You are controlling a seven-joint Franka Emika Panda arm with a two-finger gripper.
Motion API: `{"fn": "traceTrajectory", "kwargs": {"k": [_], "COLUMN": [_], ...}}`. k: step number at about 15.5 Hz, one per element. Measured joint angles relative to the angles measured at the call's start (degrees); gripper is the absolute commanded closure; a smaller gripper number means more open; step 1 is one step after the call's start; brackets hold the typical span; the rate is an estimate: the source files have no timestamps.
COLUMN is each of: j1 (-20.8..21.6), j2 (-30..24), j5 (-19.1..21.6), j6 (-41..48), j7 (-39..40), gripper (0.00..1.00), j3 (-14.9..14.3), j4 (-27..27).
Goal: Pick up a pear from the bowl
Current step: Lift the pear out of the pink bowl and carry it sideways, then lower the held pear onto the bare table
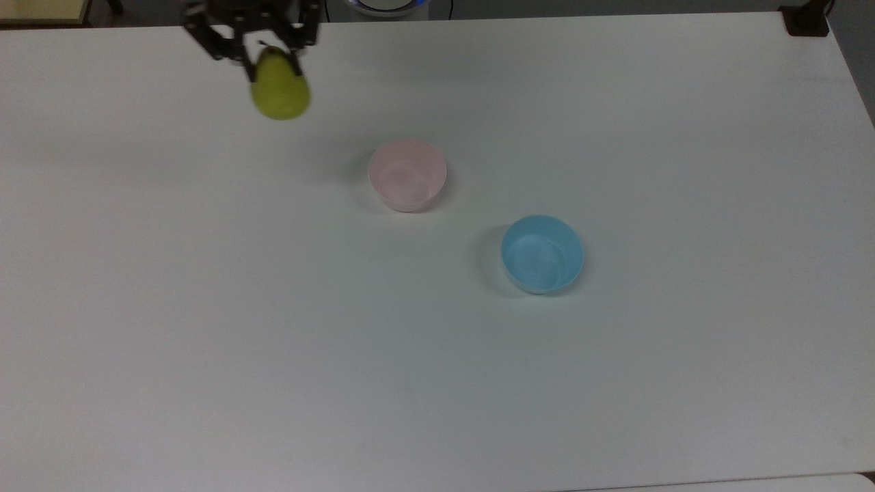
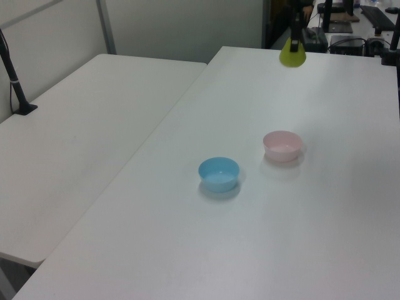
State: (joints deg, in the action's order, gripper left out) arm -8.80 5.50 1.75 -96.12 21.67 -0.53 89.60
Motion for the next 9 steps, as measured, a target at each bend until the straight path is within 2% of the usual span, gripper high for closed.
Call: {"fn": "traceTrajectory", "kwargs": {"k": [3,6,9], "j1": [-4.79,-6.67,-7.37], "j2": [2.28,5.43,11.01], "j5": [-0.01,0.03,0.05], "j6": [-1.07,-6.17,-14.06], "j7": [6.06,9.06,9.85], "gripper": [1.0,1.0,1.0], "j3": [-1.18,-3.75,-4.31], "j4": [-0.91,-0.54,-0.04]}}
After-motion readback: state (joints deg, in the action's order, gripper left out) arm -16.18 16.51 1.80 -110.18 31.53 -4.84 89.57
